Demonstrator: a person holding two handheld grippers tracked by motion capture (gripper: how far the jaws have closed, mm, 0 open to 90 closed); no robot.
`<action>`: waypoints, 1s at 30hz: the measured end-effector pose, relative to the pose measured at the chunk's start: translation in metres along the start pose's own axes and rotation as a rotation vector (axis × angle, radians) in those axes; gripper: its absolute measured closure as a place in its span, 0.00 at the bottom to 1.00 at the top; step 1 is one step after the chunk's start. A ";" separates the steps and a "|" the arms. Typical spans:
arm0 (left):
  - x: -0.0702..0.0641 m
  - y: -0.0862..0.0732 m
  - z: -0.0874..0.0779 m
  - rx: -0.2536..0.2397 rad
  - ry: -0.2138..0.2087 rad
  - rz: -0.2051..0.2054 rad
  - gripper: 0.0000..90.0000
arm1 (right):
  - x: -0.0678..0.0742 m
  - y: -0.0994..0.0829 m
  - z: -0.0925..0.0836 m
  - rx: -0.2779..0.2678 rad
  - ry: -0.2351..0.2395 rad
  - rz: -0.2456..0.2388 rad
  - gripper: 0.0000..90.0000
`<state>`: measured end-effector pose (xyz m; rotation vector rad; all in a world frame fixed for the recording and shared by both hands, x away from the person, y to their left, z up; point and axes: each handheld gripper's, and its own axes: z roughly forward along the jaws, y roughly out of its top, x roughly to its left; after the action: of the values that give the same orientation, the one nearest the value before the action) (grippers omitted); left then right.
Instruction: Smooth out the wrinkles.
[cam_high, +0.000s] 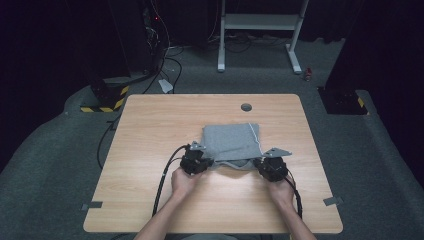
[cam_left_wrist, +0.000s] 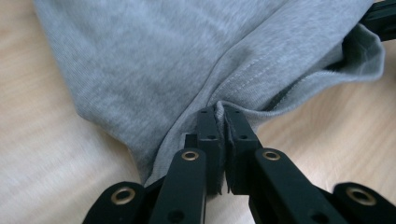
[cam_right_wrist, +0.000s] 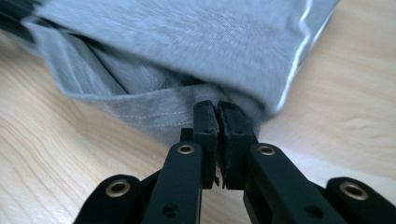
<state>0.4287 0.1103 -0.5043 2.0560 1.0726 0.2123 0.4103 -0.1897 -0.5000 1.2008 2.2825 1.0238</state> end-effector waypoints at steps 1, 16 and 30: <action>0.000 0.000 0.000 0.000 0.000 0.000 0.95 | 0.000 0.000 0.000 0.000 0.000 0.000 0.96; -0.015 -0.026 -0.021 -0.003 -0.003 0.065 0.93 | 0.013 -0.040 -0.031 0.001 0.018 -0.053 0.89; -0.018 -0.035 -0.024 0.012 -0.003 0.087 0.90 | 0.011 -0.029 -0.029 -0.030 0.040 0.133 0.65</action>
<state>0.3845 0.1222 -0.5090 2.1152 0.9860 0.2467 0.3702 -0.2040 -0.5014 1.3463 2.2335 1.1349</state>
